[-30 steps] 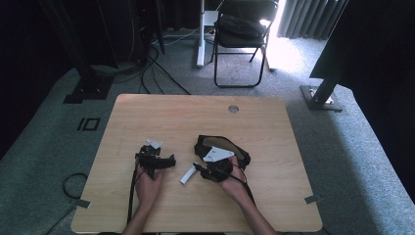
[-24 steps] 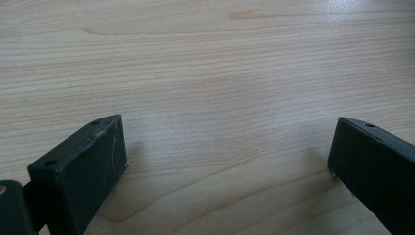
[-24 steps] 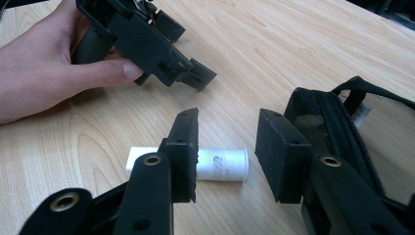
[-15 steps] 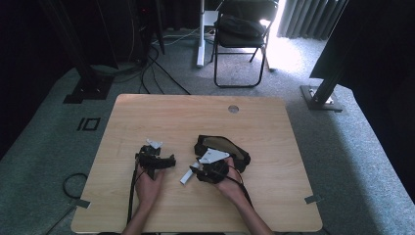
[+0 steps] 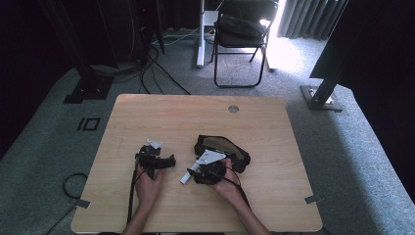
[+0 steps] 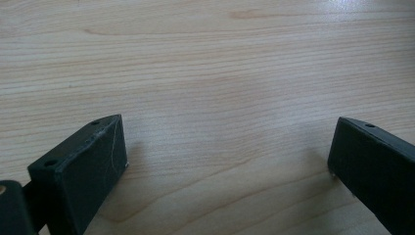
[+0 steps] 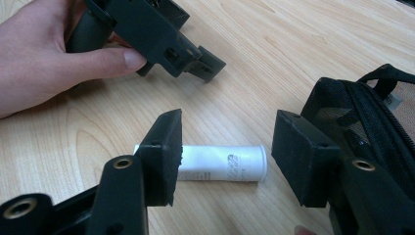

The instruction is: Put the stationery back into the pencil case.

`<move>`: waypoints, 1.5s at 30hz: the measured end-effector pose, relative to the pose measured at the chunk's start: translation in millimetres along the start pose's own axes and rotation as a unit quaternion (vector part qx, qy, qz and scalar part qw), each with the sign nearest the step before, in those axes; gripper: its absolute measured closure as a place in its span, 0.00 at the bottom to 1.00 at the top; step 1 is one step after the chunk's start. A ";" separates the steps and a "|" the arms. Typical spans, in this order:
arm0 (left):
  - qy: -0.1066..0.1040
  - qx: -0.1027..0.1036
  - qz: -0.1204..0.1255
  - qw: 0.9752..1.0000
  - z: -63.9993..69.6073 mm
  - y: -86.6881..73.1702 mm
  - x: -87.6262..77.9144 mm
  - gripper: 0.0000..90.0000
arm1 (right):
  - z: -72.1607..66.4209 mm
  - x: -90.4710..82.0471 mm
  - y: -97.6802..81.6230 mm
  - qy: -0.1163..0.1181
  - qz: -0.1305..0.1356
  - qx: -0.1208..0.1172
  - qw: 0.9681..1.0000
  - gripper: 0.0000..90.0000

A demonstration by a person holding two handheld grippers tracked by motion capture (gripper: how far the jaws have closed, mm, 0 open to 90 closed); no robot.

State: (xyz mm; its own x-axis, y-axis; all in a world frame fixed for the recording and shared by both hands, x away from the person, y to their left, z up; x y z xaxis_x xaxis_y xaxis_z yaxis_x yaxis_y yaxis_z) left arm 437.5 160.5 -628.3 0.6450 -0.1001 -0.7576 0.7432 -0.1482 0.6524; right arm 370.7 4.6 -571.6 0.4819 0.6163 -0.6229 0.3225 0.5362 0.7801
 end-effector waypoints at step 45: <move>0.000 -0.001 0.001 1.000 0.2 0.1 0.1 0.01 | -33.5 34.7 -4.8 0.041 -0.024 -0.019 0.999 0.76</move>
State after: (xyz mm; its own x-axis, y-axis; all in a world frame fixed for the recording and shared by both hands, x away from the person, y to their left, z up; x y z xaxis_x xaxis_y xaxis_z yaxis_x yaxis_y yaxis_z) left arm 437.6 160.2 -628.3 0.6458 -0.1010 -0.7568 0.7429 -0.1459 0.6533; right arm 358.5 42.7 -599.0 0.3983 0.6339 -0.6629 0.3121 0.5859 0.7478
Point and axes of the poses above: each handheld gripper's, and its own axes: x roughly forward along the jaws, y roughly out of its top, z roughly to its right, the point moved 10 cm from there along x, roughly forward along the jaws, and after that the axes turned 3 degrees about -z, right-handed, at the moved point
